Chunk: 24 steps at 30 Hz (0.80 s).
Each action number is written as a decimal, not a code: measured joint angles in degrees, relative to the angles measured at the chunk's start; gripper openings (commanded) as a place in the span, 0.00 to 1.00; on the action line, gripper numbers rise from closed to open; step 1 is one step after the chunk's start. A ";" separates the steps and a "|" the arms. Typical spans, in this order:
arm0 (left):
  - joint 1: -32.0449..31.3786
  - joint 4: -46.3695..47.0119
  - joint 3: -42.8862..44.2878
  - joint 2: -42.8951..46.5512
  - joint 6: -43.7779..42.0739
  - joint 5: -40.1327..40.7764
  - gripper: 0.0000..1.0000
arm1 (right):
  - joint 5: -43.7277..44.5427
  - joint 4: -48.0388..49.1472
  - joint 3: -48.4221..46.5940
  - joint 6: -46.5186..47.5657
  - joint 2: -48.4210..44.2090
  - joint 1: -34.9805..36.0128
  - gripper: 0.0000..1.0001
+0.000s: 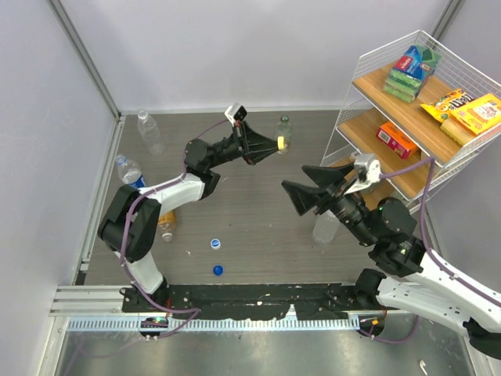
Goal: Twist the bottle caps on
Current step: Pick up the bottle cap from the center of the board.
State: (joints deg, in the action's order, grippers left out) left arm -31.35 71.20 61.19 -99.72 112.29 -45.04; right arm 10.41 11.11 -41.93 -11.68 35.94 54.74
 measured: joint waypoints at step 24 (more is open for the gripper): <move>0.00 3.63 10.12 5.81 -12.85 -20.13 0.00 | 3.54 -18.82 -17.92 -37.13 8.81 0.00 0.79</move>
State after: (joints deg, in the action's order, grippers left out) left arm -31.35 74.83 71.31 -93.91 99.44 -65.17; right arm 13.96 -7.70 -59.86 -48.82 44.75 54.74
